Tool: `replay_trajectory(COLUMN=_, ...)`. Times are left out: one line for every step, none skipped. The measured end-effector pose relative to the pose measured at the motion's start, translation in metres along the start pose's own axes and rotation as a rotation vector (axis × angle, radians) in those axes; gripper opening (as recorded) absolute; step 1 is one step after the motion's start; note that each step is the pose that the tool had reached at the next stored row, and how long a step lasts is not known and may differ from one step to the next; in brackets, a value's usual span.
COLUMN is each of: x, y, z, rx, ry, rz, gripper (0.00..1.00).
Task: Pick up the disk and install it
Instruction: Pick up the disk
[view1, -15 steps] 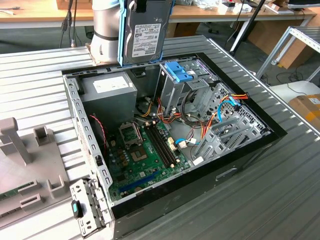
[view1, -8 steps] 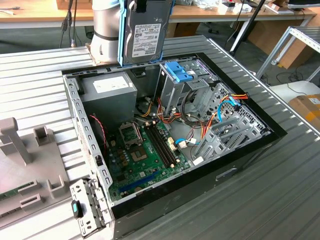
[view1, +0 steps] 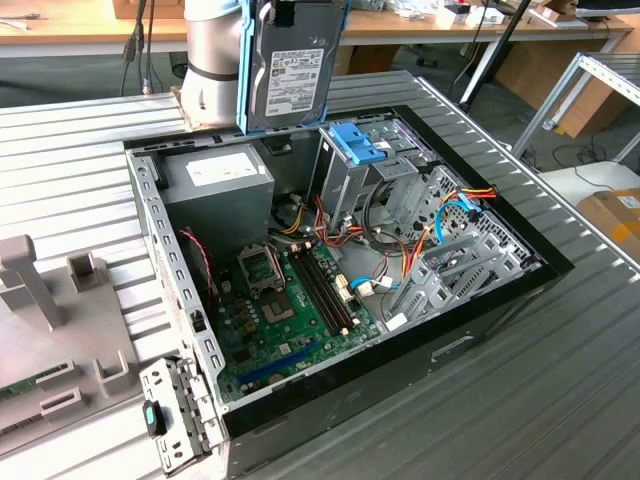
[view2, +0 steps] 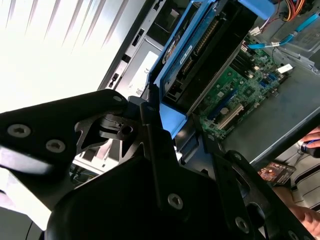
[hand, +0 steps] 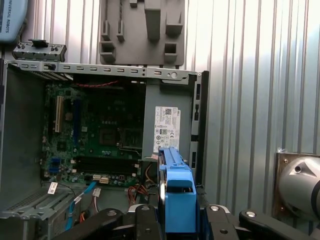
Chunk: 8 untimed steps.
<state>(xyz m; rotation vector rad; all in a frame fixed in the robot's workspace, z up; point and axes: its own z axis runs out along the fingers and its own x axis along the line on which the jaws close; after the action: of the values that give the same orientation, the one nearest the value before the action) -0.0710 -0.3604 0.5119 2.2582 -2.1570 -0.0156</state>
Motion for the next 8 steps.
replay_trajectory(x=0.0000, y=-0.0010, z=0.0000, rx=0.0000, ry=0.0000, rz=0.000, gripper=0.37)
replay_trajectory(x=0.0000, y=-0.0017, z=0.0000, rx=0.0000, ry=0.0000, rz=0.000, gripper=0.37)
replay_trajectory(x=0.0001, y=-0.0029, z=0.0000, rx=0.0000, ry=0.0001, rz=0.000, gripper=0.37)
replay_trajectory(x=0.0002, y=-0.0049, z=-0.0001, rx=0.0000, ry=0.0001, rz=0.000, gripper=0.37)
replay_trajectory(x=0.0002, y=-0.0063, z=-0.0001, rx=0.0000, ry=0.0002, rz=0.000, gripper=0.37)
replay_trajectory(x=0.0003, y=-0.0076, z=-0.0001, rx=0.0000, ry=0.0001, rz=0.000, gripper=0.37)
replay_trajectory(x=0.0003, y=-0.0078, z=-0.0001, rx=0.0000, ry=0.0001, rz=0.000, gripper=0.37)
replay_trajectory(x=0.0003, y=-0.0078, z=-0.0001, rx=0.0000, ry=0.0001, rz=0.000, gripper=0.37)
